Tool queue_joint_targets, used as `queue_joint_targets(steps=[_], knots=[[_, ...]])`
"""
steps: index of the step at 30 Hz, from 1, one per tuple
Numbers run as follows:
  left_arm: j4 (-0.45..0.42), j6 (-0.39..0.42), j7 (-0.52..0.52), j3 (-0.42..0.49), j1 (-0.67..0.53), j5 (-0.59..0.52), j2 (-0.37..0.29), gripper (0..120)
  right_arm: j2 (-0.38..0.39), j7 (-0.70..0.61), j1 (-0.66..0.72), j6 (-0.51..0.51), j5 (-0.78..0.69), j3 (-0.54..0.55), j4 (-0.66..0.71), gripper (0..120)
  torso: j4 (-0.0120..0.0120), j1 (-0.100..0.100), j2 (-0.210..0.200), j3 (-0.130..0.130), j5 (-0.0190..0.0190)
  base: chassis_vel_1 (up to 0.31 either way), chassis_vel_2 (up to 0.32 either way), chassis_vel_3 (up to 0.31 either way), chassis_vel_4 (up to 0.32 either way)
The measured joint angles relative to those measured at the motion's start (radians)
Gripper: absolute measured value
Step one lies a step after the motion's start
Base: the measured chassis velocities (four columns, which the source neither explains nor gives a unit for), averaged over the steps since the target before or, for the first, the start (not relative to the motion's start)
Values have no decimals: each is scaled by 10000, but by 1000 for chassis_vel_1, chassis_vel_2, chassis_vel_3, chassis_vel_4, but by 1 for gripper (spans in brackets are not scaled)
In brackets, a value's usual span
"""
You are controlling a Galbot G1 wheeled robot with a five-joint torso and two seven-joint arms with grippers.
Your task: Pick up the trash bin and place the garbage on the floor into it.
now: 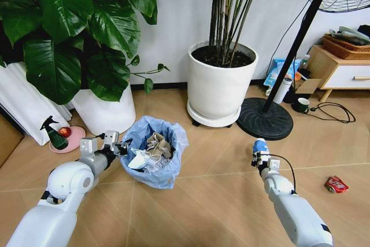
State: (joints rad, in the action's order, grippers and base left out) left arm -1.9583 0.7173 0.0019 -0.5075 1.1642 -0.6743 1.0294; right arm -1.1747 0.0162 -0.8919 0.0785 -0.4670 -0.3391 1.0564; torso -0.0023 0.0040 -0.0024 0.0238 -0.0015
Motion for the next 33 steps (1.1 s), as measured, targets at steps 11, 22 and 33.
queue_joint_targets(steps=[11,22,33], knots=[[-13,0,-40,-58,28,-11,6,0,1628,-943,-619,1132,-1770,1634,4562,0,0,0,0,0,3,0,0,0,0],[18,4,-43,-17,33,12,30,0,2547,-1784,-501,1674,-3436,2898,7778,0,0,0,0,0,4,0,0,0,0],[50,21,-45,74,12,13,-24,0,2938,-1707,612,2278,-5155,3654,10220,0,1,0,0,0,6,0,0,0,0]])
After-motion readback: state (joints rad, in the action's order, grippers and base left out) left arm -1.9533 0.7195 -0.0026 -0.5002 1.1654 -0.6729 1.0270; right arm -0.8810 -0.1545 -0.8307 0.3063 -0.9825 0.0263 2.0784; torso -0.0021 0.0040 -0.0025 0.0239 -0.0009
